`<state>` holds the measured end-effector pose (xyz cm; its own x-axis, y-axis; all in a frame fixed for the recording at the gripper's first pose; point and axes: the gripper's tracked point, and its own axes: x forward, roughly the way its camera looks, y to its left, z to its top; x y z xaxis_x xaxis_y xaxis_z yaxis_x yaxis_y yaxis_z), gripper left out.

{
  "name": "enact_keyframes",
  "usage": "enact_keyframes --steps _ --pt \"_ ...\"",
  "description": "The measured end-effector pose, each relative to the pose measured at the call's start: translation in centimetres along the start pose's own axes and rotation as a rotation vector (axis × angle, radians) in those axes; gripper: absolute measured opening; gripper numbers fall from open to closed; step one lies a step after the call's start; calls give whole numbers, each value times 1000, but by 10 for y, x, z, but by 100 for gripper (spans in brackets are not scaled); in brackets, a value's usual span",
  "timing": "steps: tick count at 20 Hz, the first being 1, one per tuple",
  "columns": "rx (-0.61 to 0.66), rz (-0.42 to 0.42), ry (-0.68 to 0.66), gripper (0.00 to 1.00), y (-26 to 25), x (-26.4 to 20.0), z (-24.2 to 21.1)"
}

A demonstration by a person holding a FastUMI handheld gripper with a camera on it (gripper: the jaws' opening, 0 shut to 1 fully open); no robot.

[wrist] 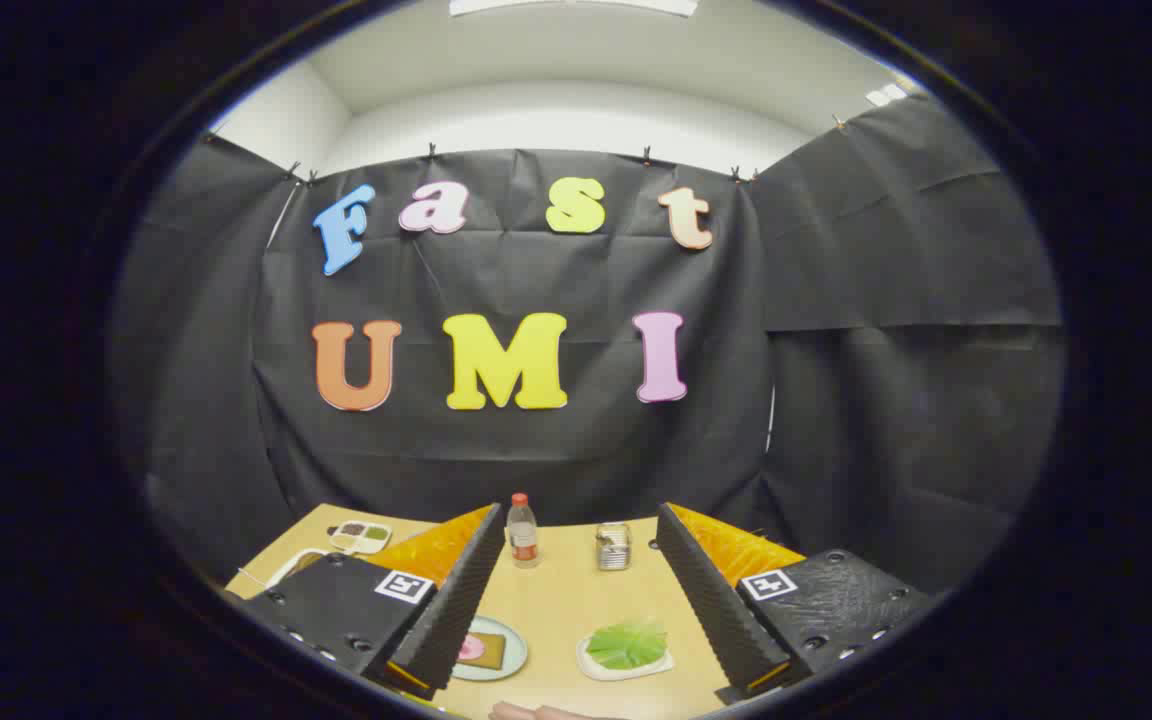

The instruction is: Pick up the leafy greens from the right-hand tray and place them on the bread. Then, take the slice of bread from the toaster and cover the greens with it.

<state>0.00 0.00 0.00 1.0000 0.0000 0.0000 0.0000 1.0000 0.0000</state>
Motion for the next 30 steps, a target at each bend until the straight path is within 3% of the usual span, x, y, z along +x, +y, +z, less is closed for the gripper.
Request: enact_keyframes --steps 8,17,25,30 --pt "-12 22 -13 95 -22 -1 2" --pt "-46 91 5 95 -79 32 -16" --pt "-81 83 212 95 -148 98 -127" --pt "-12 133 419 96 -160 132 -211"
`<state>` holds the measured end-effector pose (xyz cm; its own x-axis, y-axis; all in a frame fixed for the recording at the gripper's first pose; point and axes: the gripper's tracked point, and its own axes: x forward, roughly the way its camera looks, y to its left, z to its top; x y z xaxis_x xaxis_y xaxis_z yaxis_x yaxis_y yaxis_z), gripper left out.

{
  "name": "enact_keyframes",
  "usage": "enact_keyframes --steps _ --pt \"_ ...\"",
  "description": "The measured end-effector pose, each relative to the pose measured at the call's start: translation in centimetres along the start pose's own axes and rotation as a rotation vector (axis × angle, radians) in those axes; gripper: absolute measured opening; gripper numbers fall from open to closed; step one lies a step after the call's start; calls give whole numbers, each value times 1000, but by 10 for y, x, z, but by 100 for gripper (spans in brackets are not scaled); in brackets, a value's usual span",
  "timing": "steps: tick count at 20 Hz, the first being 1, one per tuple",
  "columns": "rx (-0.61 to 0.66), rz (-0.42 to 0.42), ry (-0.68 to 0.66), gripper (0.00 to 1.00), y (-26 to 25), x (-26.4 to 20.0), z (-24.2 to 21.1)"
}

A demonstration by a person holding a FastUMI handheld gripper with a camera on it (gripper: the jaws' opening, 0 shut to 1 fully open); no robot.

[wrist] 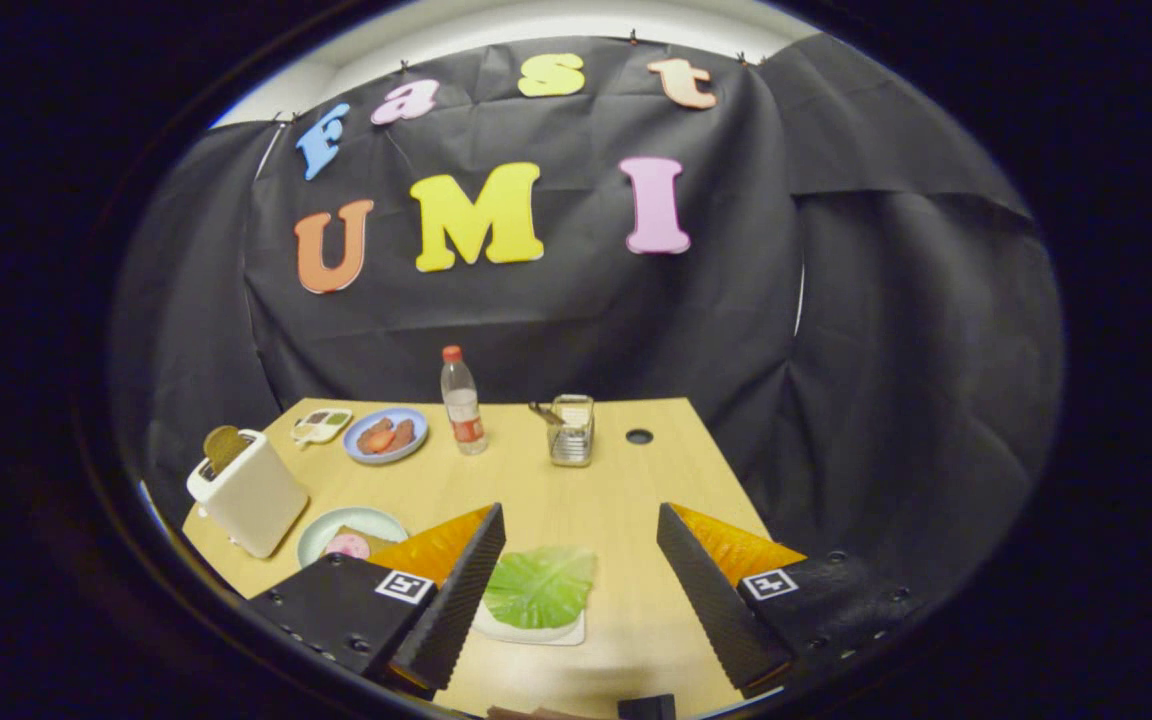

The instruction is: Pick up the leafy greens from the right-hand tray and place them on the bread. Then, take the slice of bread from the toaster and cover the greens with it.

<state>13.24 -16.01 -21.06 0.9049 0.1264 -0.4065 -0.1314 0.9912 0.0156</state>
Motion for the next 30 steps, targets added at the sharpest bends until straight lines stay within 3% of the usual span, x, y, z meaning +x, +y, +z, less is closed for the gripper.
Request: enact_keyframes --steps 10,12,13,15,19,22,23,25,30 --pt "23 87 298 94 3 138 -93" --pt "43 89 368 90 5 157 -111" --pt "44 83 404 83 3 163 -120" --pt "54 92 432 82 5 176 -129" --pt "74 134 454 53 17 187 -132" --pt "57 112 432 31 16 186 -123" --pt "47 101 426 19 16 186 -121" --pt "40 81 421 19 15 183 -119" --pt "94 47 418 0 22 168 -121"
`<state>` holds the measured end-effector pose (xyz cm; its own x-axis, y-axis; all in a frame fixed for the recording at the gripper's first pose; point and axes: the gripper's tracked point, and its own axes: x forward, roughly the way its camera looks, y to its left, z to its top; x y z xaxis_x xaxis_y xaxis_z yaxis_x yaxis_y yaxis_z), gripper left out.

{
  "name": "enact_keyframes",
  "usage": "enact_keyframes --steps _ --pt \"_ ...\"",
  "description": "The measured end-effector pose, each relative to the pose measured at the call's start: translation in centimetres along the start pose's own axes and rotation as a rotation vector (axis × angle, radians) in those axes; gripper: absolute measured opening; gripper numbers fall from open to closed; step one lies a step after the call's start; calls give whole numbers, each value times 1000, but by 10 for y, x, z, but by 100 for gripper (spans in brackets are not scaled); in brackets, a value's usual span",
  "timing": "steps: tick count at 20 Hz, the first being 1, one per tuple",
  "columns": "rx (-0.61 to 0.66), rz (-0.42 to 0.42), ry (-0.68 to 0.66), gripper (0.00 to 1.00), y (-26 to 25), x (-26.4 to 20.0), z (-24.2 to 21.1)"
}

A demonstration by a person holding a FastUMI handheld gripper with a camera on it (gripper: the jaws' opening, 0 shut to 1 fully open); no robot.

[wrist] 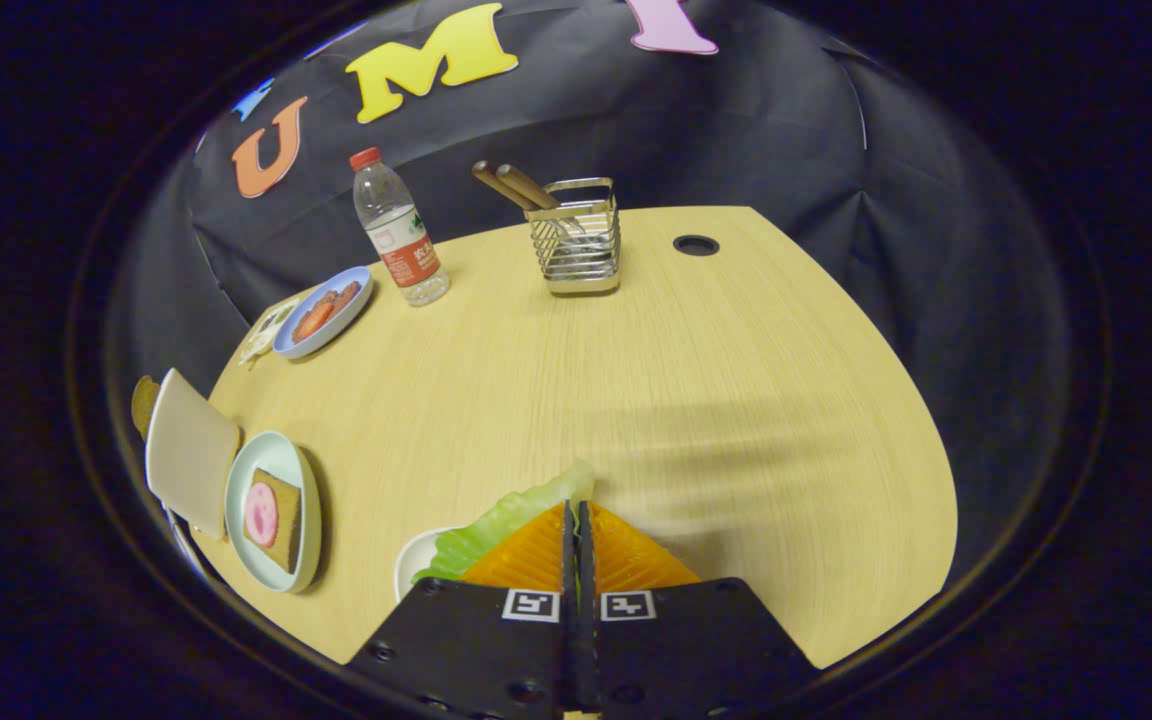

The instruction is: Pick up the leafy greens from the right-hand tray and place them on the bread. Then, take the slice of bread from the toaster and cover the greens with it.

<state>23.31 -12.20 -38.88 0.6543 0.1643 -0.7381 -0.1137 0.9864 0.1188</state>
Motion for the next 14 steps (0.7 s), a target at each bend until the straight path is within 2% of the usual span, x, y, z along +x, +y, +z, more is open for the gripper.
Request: enact_keyframes --steps 5,14 --pt "73 -21 -39 0 20 -34 -5" --pt "-11 -53 -186 0 85 -125 5"
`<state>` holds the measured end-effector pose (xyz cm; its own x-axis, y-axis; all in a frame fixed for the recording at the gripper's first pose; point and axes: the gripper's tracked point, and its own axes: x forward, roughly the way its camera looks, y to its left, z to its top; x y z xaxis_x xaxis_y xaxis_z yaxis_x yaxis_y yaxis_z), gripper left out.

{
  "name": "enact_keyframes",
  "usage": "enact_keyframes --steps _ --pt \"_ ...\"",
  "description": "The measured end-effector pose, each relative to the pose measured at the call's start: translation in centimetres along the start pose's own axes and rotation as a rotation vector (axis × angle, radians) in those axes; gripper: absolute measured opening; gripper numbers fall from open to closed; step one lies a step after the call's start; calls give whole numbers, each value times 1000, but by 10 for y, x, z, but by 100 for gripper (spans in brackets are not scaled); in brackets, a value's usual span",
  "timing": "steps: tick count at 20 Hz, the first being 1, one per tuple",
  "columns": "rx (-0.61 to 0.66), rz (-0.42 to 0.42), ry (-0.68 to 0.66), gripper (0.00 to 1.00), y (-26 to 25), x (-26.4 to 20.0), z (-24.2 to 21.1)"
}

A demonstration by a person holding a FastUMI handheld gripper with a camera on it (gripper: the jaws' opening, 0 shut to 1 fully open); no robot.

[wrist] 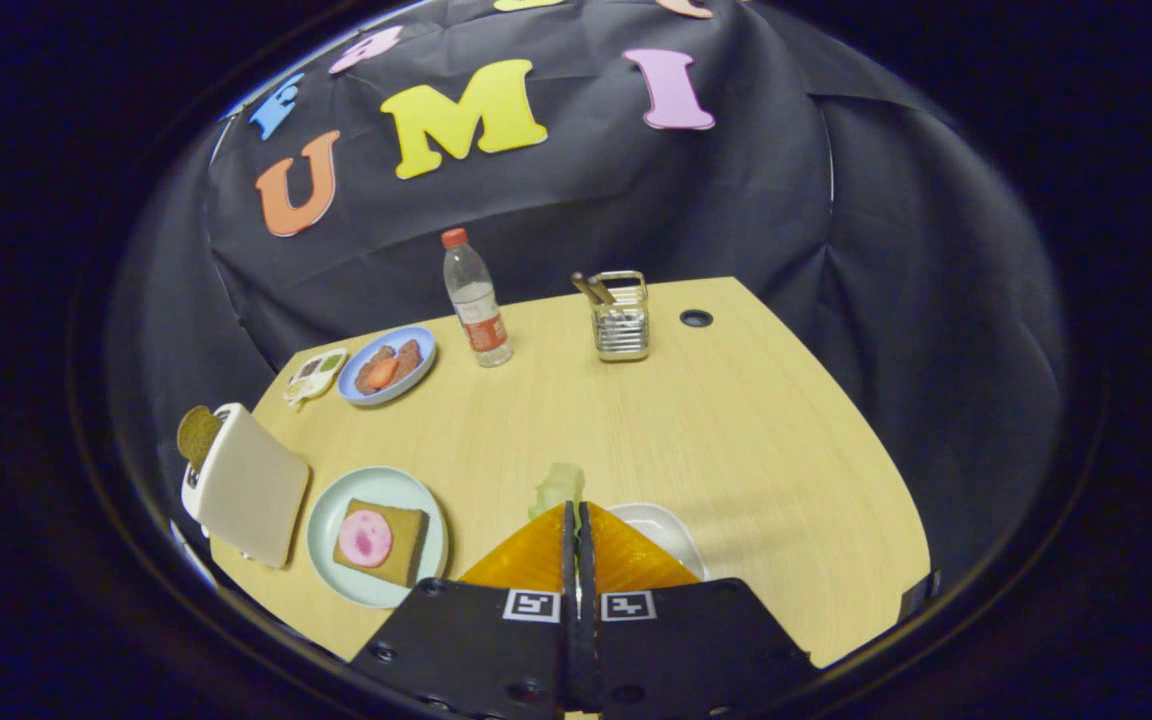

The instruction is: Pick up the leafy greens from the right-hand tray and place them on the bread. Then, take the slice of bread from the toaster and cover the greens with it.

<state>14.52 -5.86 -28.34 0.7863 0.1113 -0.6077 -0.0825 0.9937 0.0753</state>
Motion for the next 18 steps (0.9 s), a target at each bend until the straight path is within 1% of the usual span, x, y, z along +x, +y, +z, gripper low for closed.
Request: enact_keyframes --steps 5,9,14,18 --pt "-47 14 -2 0 53 -30 -12" --pt "-90 53 17 0 108 -37 -28" --pt "-113 132 52 0 181 -33 -42" --pt "-80 162 76 0 227 -19 -46"
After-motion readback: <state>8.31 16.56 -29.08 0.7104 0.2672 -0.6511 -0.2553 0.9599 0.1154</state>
